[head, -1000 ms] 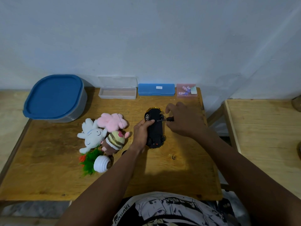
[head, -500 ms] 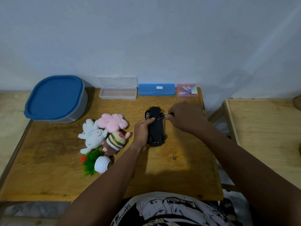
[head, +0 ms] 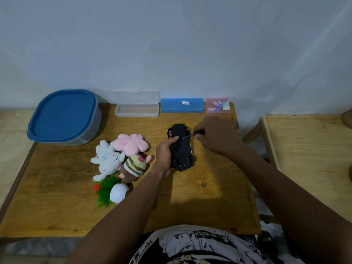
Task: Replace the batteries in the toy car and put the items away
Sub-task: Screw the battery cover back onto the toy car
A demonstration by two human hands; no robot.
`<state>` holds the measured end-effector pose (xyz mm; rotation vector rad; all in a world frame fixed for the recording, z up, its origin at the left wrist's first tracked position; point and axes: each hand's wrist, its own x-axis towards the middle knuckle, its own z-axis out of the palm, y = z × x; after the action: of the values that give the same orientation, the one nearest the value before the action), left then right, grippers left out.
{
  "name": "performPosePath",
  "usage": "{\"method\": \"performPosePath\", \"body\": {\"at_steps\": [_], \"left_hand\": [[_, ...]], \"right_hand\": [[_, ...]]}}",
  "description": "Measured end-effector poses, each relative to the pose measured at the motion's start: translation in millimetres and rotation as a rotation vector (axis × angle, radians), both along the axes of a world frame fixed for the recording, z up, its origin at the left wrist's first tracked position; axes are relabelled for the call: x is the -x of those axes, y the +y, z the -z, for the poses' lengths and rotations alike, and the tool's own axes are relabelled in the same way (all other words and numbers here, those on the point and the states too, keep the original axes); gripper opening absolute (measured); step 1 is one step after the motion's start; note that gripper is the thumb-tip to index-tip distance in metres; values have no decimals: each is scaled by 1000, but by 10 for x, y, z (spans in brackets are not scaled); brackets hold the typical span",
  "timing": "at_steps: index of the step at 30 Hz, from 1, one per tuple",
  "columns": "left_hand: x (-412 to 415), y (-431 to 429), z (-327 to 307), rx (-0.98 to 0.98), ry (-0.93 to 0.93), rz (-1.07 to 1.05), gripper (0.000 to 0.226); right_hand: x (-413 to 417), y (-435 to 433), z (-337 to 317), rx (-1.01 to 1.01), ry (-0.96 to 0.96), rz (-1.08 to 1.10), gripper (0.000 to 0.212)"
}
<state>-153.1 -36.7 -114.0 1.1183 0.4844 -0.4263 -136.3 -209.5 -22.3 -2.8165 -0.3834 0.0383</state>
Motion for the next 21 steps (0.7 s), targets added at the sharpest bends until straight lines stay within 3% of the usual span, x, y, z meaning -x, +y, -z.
{"method": "performPosePath", "body": {"at_steps": [11,17,21], "left_hand": [[-8,18,24,-9,-5,19,66],[-22,6,36,-68,-54,-15,44],[-40,-2,43,-77,-85,-24,38]], "right_hand": [[34,25,-51,30,9,-6,18],[58,57,-77,52,7,-32,19],[46,70,-100,75,68,-25,31]]}}
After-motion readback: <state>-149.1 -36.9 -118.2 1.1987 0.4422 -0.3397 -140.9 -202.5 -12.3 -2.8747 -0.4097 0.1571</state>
